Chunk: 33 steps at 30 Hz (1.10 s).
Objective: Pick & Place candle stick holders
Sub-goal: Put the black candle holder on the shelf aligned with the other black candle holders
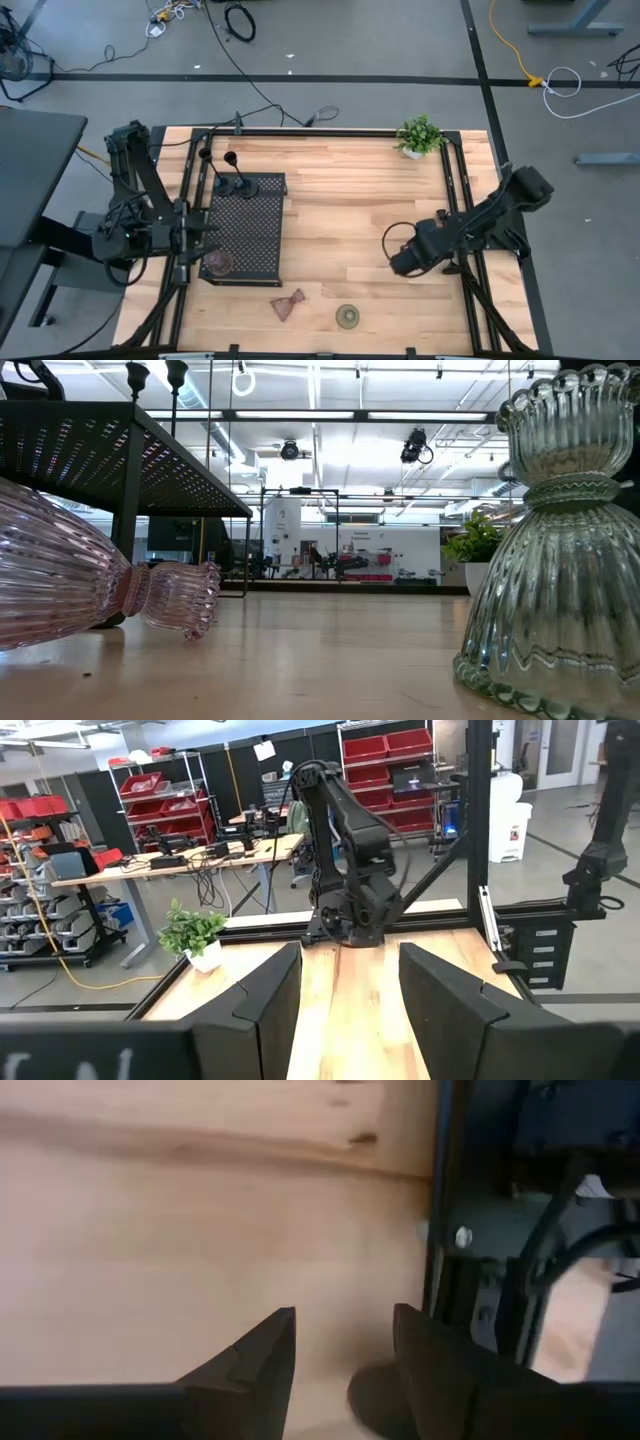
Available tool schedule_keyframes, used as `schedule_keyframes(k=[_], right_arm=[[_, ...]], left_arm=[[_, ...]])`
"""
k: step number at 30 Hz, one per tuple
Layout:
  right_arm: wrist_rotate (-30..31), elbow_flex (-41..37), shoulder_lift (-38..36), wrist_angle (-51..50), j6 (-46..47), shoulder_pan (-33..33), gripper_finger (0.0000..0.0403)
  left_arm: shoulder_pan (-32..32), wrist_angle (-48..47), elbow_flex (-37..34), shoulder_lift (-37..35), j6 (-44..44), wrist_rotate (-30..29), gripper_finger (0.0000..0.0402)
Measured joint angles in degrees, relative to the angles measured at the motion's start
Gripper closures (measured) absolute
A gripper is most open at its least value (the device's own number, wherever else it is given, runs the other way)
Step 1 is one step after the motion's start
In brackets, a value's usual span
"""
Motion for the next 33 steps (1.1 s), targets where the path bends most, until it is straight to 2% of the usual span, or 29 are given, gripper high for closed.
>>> schedule_keyframes(k=[7, 26, 33], right_arm=[[-4.3, -10.1, -5.1, 2.7, 3.2, -0.9, 0.0234], [-3.8, -10.1, -4.5, 4.3, 5.0, -0.9, 0.0234], [-3.8, -14.4, -4.5, 12.8, 6.6, 0.0, 0.0234]], left_arm=[[0.0, 0.0, 0.0, 0.0, 0.0, -0.1, 0.0229], [0.0, -2.9, 0.0, 0.0, -2.6, -0.4, 0.0229], [0.0, -3.1, 0.0, 0.0, -2.6, -0.4, 0.0229]])
